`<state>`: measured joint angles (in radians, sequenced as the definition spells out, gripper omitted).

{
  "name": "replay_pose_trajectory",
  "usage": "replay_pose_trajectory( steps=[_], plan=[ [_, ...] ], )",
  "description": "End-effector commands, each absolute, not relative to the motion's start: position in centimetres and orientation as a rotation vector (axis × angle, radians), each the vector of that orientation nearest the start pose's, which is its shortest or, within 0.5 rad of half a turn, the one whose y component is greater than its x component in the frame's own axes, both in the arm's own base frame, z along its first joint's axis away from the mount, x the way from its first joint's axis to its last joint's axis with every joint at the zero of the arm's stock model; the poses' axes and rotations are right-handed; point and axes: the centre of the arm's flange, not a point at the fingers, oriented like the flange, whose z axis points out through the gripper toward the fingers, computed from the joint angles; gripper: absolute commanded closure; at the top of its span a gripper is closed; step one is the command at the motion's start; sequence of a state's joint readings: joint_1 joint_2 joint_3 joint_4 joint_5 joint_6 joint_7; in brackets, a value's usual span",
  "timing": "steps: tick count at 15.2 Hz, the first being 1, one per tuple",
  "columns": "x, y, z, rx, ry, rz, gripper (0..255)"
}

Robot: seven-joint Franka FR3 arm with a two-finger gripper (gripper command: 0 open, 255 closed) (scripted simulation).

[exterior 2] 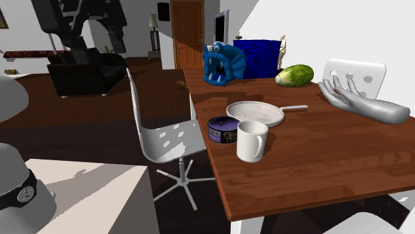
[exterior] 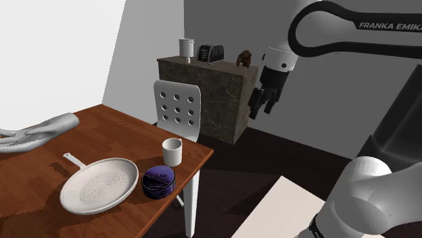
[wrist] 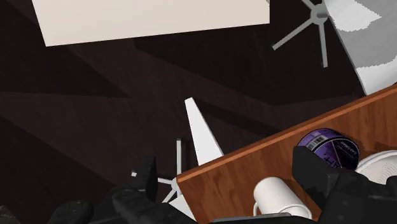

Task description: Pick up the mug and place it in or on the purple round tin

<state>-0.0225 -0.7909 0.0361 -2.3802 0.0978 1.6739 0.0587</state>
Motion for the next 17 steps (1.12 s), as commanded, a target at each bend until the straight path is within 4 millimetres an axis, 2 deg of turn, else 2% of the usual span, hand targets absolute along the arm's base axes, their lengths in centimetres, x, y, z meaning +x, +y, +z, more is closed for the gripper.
replay_pose_trajectory(
  steps=[1, 17],
  plan=[
    [31.6, 1.7, 59.0, -3.063, 0.093, -0.126, 0],
    [45.8, 14.0, 48.8, -3.137, 0.094, -0.185, 0]
  ],
)
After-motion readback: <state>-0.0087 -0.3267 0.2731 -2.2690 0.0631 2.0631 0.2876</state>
